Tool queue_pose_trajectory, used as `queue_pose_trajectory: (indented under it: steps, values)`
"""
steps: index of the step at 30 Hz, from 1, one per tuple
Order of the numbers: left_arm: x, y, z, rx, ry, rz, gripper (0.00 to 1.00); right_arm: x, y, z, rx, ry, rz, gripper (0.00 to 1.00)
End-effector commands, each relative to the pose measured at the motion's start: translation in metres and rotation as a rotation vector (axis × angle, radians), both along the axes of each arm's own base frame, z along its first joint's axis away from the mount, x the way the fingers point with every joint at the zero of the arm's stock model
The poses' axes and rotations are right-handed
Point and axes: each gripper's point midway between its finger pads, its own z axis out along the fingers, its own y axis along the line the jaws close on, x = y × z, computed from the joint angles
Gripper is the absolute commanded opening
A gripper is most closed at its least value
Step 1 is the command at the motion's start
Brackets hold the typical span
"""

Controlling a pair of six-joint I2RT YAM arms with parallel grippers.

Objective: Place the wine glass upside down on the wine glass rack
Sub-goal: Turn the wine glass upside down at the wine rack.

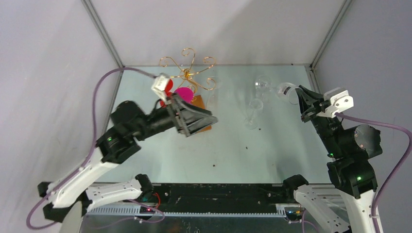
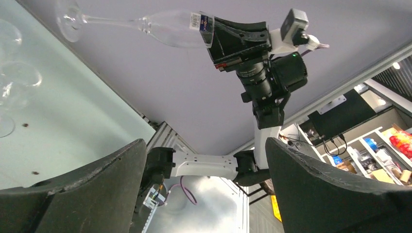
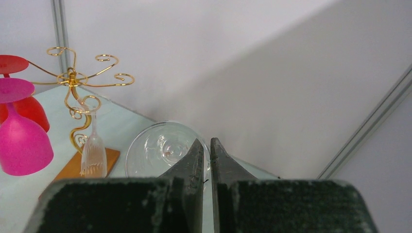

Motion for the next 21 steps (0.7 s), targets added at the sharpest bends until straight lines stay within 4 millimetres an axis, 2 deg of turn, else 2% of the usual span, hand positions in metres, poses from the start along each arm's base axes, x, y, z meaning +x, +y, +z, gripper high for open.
queue_pose_trajectory:
  steps: [1, 7, 11, 21]
  values:
    - [0.013, -0.036, 0.021, -0.052, 0.004, 0.015, 0.98, -0.014, -0.01, 0.05, 0.049, -0.169, -0.03, 0.0]
    - [0.025, -0.092, 0.025, -0.133, 0.119, -0.05, 0.98, -0.017, -0.009, 0.047, 0.085, -0.143, -0.016, 0.0]
    - [0.037, -0.119, 0.022, -0.186, 0.201, -0.066, 0.97, -0.025, -0.011, 0.047, 0.111, -0.14, -0.004, 0.0]
    - [0.05, -0.155, 0.032, -0.351, 0.35, -0.13, 0.9, -0.052, -0.012, 0.048, 0.216, -0.145, 0.062, 0.0]
